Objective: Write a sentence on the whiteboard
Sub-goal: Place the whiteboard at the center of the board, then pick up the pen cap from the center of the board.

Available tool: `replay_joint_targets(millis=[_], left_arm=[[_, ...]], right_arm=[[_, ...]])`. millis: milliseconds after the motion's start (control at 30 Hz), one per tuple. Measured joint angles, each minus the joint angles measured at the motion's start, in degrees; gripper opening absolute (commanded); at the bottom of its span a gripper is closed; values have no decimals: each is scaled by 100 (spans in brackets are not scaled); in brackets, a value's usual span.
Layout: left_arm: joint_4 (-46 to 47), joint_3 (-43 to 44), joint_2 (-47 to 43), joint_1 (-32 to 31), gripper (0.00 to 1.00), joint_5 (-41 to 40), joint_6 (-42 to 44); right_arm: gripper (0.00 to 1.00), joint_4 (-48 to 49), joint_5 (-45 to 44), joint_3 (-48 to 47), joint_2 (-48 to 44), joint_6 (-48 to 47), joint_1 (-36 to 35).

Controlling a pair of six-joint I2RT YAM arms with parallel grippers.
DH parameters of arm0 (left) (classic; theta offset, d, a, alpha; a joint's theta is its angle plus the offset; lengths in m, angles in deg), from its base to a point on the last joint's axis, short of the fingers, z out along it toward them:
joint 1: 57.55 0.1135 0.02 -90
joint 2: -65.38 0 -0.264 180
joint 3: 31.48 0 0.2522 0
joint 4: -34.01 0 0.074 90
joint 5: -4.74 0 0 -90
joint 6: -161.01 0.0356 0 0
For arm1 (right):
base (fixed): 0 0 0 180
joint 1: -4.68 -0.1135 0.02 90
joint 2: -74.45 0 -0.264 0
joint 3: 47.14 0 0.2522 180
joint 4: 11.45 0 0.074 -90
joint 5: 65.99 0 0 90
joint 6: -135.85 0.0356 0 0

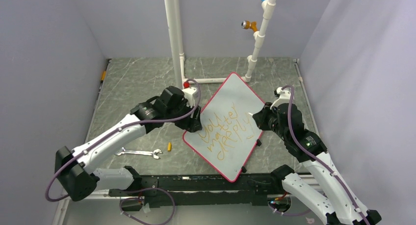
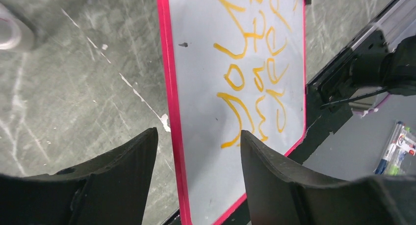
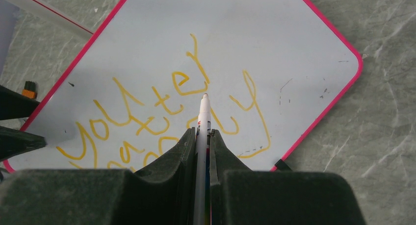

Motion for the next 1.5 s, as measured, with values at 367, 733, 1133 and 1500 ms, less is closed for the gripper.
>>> replay_joint_targets(millis=[367,733,1133,1500], left_arm=[[-485,162,-984,-2,64,-804,-79],[-1333,-1314,-2592,-2,54,-2218,-1108],[-1373,-2424,-2293,-2,49,-2612,-2059],[-372,-2721,-905,-4,44,-2618,-1963]], right_arm=[[0,0,26,-55,103,-22,0],[0,11,271,-560,262,-107,0],[0,22,498,-643,376,-146,0],[0,15,498,-708,374,-190,0]])
